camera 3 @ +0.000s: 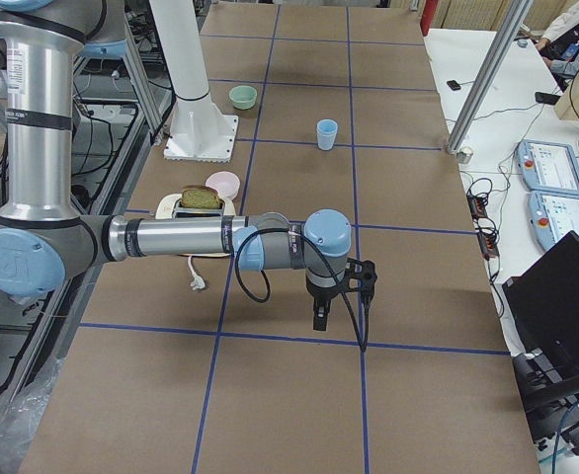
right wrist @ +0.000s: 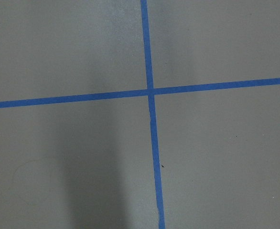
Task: Stack blue cups with both arms
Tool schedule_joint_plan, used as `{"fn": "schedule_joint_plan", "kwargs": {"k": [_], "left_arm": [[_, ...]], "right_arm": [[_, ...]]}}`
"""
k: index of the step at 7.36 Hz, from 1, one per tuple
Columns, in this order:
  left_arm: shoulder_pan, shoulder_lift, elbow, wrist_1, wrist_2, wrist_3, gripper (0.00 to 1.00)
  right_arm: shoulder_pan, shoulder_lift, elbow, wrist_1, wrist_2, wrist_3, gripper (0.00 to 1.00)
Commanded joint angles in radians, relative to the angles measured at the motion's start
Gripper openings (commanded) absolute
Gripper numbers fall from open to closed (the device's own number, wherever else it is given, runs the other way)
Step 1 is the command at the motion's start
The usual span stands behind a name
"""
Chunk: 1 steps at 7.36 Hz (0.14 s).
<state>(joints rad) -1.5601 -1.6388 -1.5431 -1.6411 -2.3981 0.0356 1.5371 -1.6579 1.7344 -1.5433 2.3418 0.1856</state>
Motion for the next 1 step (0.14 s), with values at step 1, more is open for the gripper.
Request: {"fn": "schedule_joint_plan", "kwargs": {"k": [1], "left_arm": [[0.0,0.001,-0.002,0.0,0.001,-0.006,1.0]], "right_arm": [[0.0,0.0,0.001,0.002,0.005,0.0,1.0]]}}
